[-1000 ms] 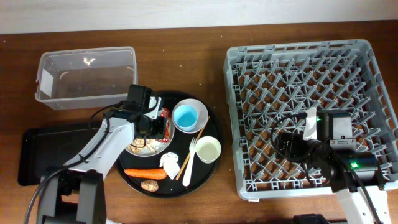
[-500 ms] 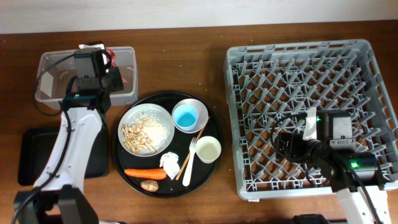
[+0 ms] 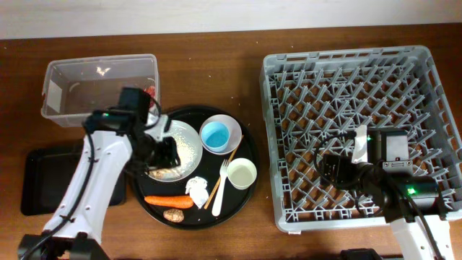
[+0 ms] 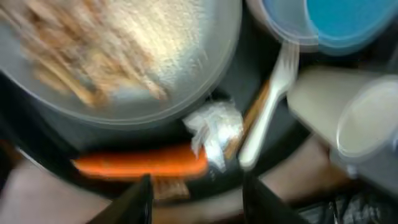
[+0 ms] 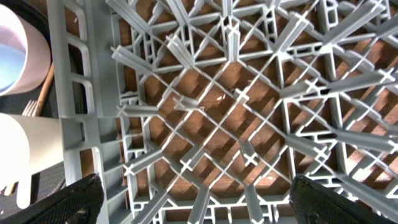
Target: Sort waste into correct bins and load items into the dishwasher rack
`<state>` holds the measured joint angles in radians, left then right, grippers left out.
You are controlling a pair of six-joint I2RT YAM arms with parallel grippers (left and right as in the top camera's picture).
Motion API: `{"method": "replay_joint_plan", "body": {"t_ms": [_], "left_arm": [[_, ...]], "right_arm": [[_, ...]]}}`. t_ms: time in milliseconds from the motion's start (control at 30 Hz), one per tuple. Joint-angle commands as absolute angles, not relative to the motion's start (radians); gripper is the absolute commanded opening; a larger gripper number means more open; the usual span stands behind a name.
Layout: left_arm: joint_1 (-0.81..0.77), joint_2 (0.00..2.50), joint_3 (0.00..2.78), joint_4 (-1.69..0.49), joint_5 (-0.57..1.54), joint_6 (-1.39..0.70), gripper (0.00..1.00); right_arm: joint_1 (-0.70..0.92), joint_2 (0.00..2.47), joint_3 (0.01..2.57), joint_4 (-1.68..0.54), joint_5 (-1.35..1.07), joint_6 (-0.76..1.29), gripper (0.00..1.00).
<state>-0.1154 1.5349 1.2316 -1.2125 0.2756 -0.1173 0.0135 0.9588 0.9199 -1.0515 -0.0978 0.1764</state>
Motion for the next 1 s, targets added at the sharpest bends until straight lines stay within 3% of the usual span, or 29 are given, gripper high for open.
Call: {"method": "replay_joint_plan", "body": {"t_ms": [0,167,300,433,467,533,567,867,967], "left_arm": [[-0.2,1.518,1.197,-1.277,0.313,-0.127,0.47],[-0.289,1.519,0.984,-1.117,0.292,-0.224,0.47],[-0.294,1.52,0.862,-0.902,0.291,-0.224,0.45],[-0.294,1.52,0.805,-0.83,0.292,-0.239,0.44],[-0.294,1.52,0.804,-0.828,0.292,-0.239,0.39],[-0.294,1.52,0.805,-0.819,0.292,-0.239,0.19],[-0.294,1.52,0.805,-0.819,0.292,-0.239,0.16],[-0.292,1.52,0.957,-0.876,0.279,-0.238,0.06],[-0.285,1.52,1.062,-0.96,0.182,-0.238,0.06]], "right_arm": [[0.006,0.955,0.938,-1.053,-0.093,0.173,0.98],[0.006,0.955,0.938,-1.06,-0.093,0.173,0.98],[0.006,0.955,0.938,-1.06,-0.094,0.173,0.99],[0.006,0.955,0.938,-1.06,-0.093,0.173,0.98],[0.006,0.955,0.938,-1.06,-0.093,0.173,0.98],[0.006,0.955,0.938,-1.06,-0.093,0.173,0.98],[0.006,0.955,0.938,-1.06,-0.093,0.173,0.98],[0.006,0.955,0.938,-1.06,-0.093,0.173,0.98],[0.006,0.955,0.938,-1.06,-0.093,0.173,0.98]]}}
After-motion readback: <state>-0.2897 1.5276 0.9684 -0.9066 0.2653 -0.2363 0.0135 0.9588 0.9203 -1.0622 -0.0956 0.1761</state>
